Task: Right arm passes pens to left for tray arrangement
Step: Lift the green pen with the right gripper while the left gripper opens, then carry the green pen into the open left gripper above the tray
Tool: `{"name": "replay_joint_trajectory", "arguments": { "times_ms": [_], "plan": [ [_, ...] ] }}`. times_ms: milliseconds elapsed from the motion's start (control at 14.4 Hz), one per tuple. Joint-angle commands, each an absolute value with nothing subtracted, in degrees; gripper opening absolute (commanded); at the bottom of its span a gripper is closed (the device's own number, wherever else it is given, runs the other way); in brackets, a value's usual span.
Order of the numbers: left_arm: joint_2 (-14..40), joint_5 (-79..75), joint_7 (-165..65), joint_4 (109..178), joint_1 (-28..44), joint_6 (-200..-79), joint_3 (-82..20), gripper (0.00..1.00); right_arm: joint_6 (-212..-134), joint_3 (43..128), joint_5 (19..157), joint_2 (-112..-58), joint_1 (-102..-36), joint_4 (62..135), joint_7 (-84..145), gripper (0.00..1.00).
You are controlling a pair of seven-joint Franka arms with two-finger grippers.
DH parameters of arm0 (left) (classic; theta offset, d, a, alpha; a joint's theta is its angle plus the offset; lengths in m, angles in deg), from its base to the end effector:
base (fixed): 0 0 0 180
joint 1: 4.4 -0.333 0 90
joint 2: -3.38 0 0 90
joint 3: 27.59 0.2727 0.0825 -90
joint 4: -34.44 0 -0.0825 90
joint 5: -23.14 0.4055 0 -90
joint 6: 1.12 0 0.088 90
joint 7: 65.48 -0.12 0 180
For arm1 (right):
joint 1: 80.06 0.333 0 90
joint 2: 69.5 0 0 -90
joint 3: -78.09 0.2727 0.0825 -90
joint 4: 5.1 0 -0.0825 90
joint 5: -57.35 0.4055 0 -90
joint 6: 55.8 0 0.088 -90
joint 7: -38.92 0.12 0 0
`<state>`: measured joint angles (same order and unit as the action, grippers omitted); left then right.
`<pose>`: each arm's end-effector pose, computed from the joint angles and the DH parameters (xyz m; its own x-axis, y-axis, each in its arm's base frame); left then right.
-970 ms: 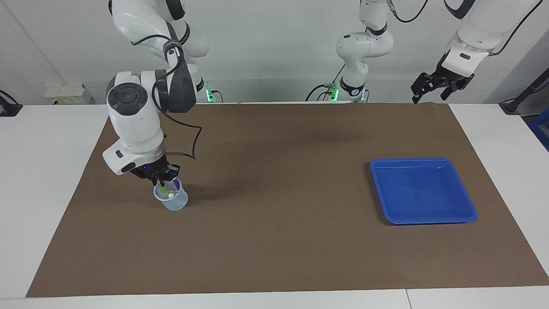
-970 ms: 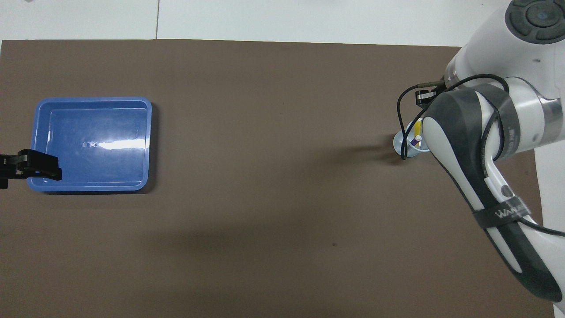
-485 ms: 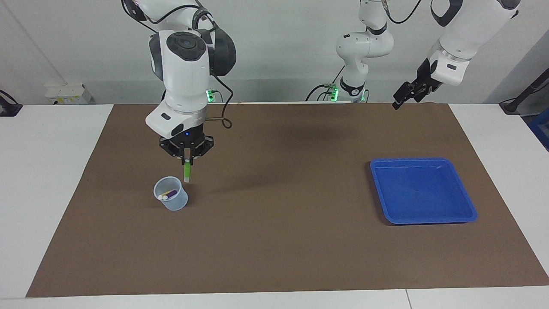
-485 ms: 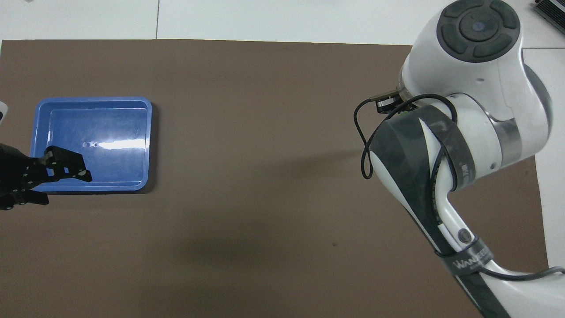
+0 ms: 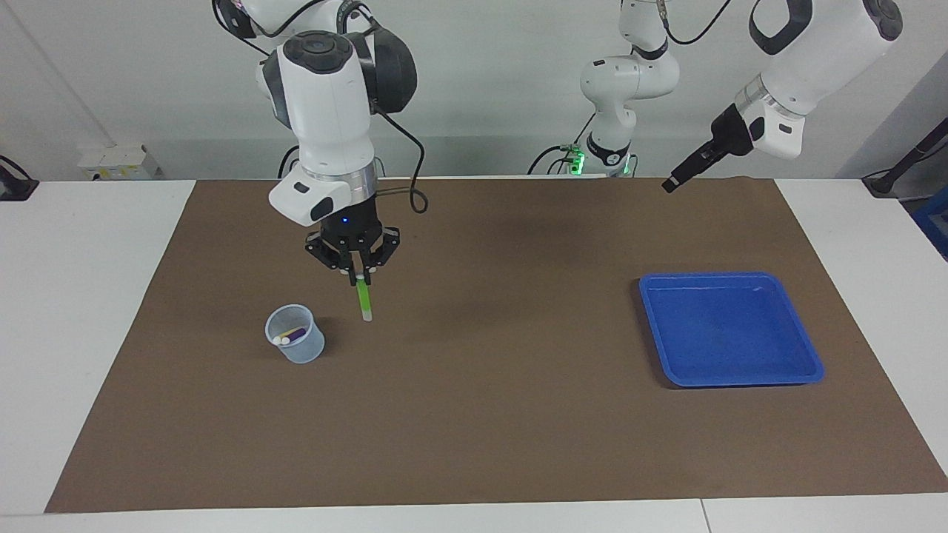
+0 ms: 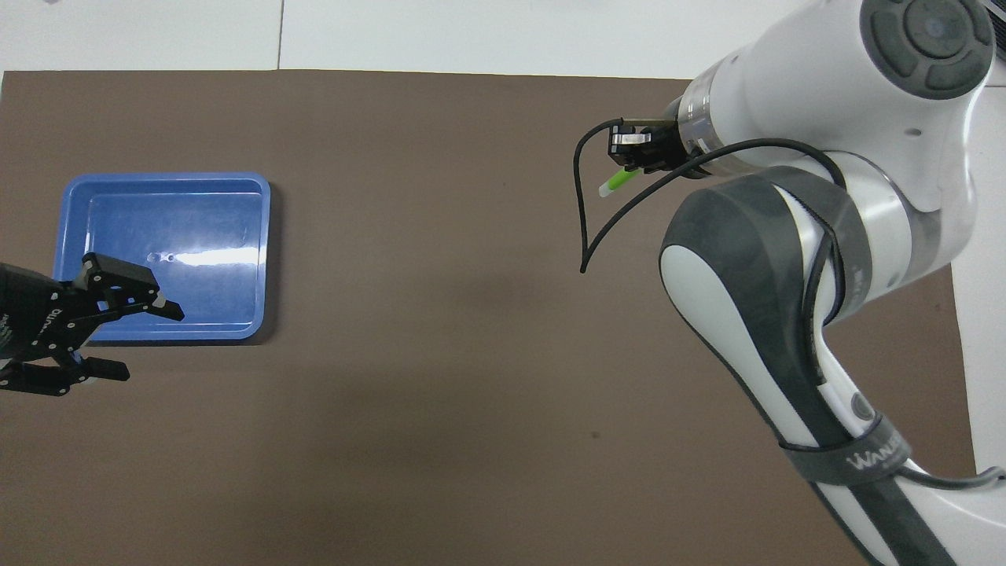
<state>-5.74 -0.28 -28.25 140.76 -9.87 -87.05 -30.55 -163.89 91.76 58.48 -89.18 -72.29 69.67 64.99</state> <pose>0.5169 -0.0287 0.5212 0.7267 0.5687 -0.3853 0.6662 -0.7204 0.1930 0.6525 0.2318 0.5227 0.9768 -0.1234 0.1749 -0.0883 -0.9766 -0.1960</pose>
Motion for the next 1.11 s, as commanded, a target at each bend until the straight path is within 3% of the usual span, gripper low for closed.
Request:
{"name": "replay_joint_trajectory", "arguments": {
  "times_ms": [0, 277, 554, 1039],
  "plan": [
    [-7.8, -4.8, -22.4, 144.1, -10.5, -88.7, -30.7, 0.90, -166.3, 92.4, 66.6, -90.6, -73.5, 67.9, 70.8, 0.00],
    [-8.2, -12.4, -13.7, 147.9, -10.5, -90.6, -30.7, 0.90, -172.6, 92.4, 76.3, -90.7, -72.9, 68.7, 78.7, 0.00],
    [-10.9, -20.2, -4.3, 154.4, -10.1, -96.6, -30.8, 0.90, -173.3, 92.4, 81.5, -91.2, -70.9, 68.7, 88.0, 0.00],
    [-10.6, -25.9, -1.1, 155.3, -8.5, -108.8, -31.0, 0.86, -177.0, 92.4, 86.2, -93.1, -66.6, 68.6, 104.4, 0.00]
  ]
}}
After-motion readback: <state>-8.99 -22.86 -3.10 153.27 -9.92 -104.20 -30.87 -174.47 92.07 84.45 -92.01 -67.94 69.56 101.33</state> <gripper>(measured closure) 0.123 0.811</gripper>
